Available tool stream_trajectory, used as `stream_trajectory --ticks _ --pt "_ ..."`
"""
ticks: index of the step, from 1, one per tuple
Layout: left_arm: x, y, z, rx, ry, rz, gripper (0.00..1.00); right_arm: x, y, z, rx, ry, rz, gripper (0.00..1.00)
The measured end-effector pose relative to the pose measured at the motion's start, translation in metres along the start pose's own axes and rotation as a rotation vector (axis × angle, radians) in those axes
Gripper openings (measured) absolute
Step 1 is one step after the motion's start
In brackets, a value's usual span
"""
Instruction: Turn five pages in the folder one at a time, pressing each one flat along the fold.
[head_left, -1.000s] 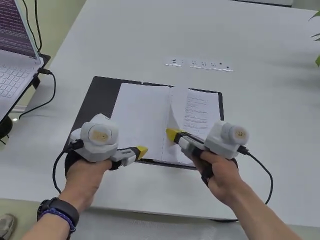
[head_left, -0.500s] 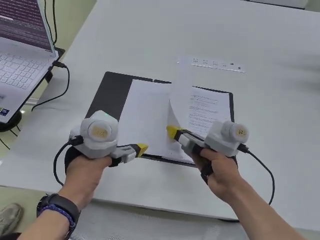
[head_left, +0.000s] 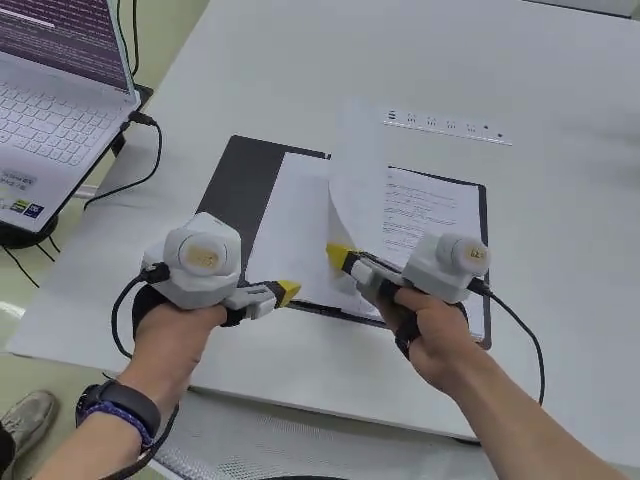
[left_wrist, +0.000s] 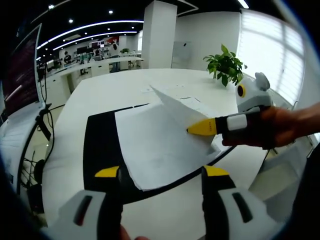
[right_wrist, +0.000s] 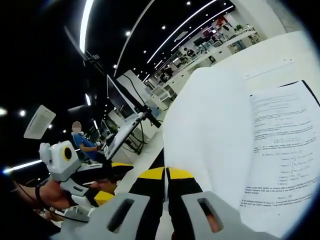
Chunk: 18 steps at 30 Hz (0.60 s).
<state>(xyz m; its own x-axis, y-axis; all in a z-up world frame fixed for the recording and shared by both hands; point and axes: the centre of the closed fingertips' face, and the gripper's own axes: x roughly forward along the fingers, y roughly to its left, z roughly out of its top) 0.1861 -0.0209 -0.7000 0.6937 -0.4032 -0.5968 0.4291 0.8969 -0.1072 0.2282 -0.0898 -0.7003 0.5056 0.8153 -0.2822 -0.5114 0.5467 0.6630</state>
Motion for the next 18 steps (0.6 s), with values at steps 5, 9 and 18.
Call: stream_trajectory --ticks 5,9,18 --pt "-0.005 0.005 -0.001 -0.001 -0.002 -0.001 0.65 0.014 0.004 -0.006 0.009 0.018 0.011 0.0" --pt "-0.008 0.009 -0.003 0.005 0.003 0.003 0.66 0.025 0.005 -0.011 0.023 0.031 0.016 0.0" --pt "-0.016 0.021 -0.01 -0.017 0.003 0.02 0.67 0.048 0.01 -0.025 0.053 0.064 0.03 0.0"
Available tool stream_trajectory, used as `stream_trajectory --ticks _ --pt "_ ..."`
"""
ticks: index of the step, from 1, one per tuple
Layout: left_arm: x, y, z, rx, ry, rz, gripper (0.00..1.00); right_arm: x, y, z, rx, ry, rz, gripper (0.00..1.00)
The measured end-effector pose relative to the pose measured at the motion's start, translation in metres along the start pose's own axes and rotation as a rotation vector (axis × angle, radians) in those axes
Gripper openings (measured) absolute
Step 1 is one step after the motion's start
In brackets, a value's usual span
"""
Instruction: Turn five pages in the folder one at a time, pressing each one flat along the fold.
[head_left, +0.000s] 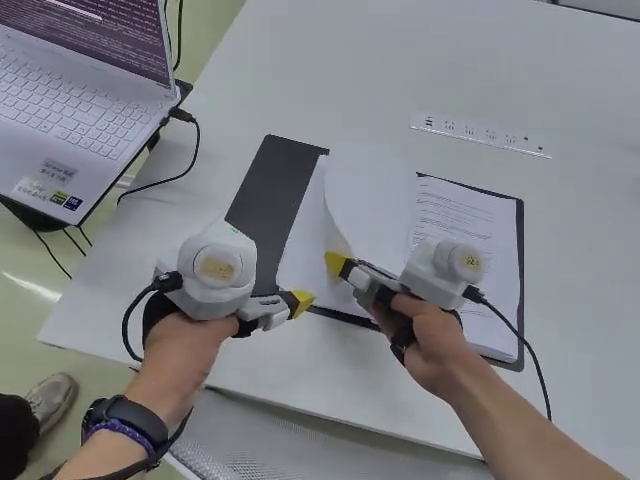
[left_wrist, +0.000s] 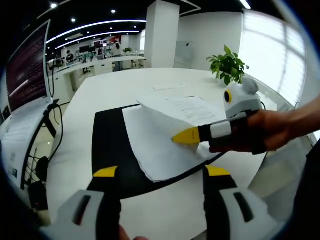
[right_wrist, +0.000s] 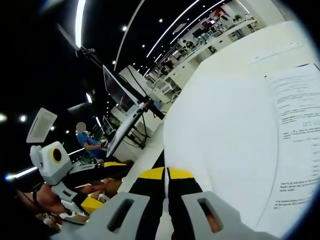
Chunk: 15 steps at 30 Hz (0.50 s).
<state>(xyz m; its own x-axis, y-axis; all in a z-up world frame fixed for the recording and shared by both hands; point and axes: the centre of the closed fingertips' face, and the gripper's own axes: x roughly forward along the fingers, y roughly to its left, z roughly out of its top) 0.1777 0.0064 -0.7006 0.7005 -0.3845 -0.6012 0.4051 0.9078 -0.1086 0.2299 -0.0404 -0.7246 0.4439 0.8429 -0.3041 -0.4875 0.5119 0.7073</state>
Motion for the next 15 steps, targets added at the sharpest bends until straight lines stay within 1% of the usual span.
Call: stream_trajectory --ticks 2,4,9,15 --pt "-0.002 0.003 -0.002 -0.006 0.0 0.005 0.67 0.005 -0.002 -0.002 0.011 0.0 -0.009 0.0" --pt "-0.003 0.005 -0.004 -0.013 0.001 0.009 0.67 0.008 -0.003 -0.004 0.026 0.002 -0.004 0.0" --pt "-0.005 0.009 -0.011 -0.037 0.006 0.017 0.67 0.018 -0.01 -0.013 0.057 0.019 -0.019 0.0" --pt "-0.009 0.014 -0.012 -0.057 0.002 0.028 0.67 0.026 -0.017 -0.021 0.079 0.034 -0.037 0.0"
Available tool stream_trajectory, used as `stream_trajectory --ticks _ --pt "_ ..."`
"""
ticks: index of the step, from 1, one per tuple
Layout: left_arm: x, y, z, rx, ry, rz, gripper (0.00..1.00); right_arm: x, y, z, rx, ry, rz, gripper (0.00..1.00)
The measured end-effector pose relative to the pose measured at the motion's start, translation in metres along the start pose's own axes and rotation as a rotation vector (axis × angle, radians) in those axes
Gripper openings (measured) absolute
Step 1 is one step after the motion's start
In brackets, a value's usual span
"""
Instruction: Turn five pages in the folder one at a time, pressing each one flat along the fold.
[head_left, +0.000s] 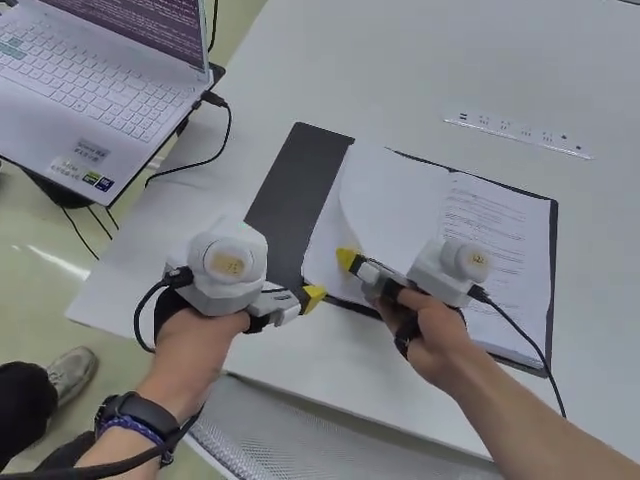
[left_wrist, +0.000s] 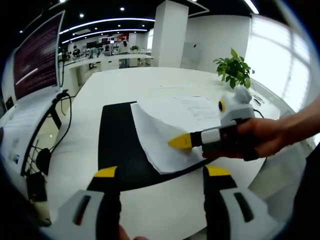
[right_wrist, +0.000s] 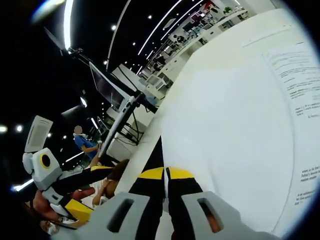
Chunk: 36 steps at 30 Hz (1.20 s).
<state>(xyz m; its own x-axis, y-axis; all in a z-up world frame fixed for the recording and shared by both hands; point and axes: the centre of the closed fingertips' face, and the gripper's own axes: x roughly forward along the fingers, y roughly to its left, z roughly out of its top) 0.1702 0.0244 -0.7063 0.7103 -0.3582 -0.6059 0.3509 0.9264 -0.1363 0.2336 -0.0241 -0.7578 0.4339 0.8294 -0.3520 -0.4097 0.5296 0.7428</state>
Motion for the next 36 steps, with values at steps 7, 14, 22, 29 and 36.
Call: stream_trajectory --ticks 7,14,22,29,36 --pt "-0.001 0.003 0.001 -0.019 -0.008 0.007 0.67 0.01 -0.016 -0.014 0.044 0.02 -0.044 0.0" --pt "0.002 0.0 0.0 -0.024 -0.003 0.001 0.66 0.016 -0.022 -0.02 0.05 0.032 -0.059 0.02" --pt "0.003 -0.004 0.0 -0.027 0.0 -0.005 0.65 0.018 -0.015 -0.021 0.033 0.037 -0.036 0.11" --pt "0.001 -0.005 -0.003 -0.036 0.015 0.002 0.63 0.015 0.001 -0.021 0.041 0.05 0.016 0.27" --pt "-0.003 -0.005 -0.003 -0.039 0.006 0.005 0.57 -0.001 0.006 -0.017 0.006 0.028 0.031 0.4"
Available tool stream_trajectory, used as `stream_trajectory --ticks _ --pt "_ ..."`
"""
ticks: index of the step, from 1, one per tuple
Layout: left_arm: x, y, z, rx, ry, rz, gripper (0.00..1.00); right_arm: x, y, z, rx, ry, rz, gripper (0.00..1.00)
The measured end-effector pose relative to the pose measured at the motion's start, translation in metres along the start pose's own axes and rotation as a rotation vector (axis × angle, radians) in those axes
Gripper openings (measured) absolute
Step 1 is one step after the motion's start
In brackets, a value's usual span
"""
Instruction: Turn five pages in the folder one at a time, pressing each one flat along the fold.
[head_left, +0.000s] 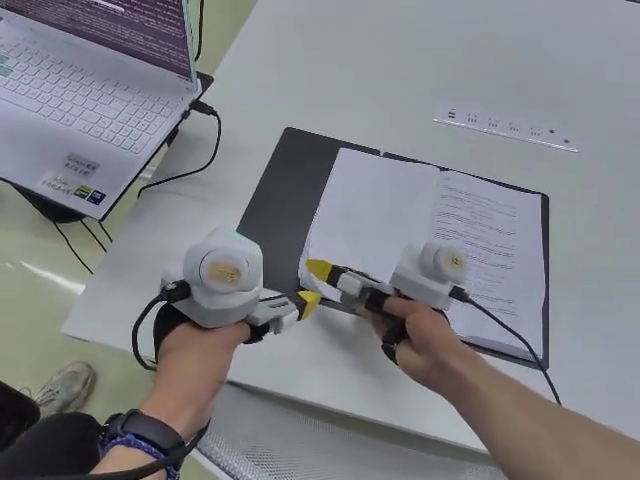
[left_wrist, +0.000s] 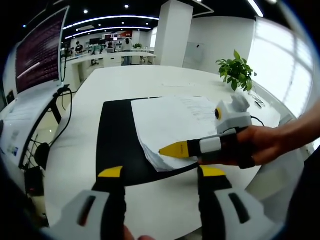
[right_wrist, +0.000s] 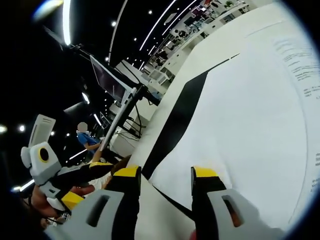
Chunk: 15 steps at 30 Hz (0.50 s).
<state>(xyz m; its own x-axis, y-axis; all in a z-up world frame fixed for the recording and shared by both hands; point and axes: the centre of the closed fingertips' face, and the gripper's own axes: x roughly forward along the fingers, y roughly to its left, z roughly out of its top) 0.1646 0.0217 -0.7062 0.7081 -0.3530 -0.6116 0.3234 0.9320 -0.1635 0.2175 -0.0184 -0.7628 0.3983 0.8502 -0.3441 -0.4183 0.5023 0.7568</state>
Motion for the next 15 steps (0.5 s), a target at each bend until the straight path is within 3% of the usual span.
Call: stream_trajectory --ticks 6,11,15 --pt "-0.001 -0.001 0.001 0.005 0.0 -0.006 0.56 -0.018 0.002 0.008 -0.024 -0.036 -0.009 0.4" --pt "0.002 0.0 0.001 0.018 -0.002 -0.016 0.53 -0.038 0.003 0.021 -0.023 -0.106 -0.025 0.39" --pt "0.004 0.0 0.001 0.024 0.0 -0.028 0.5 -0.049 0.0 0.023 -0.038 -0.108 -0.036 0.38"
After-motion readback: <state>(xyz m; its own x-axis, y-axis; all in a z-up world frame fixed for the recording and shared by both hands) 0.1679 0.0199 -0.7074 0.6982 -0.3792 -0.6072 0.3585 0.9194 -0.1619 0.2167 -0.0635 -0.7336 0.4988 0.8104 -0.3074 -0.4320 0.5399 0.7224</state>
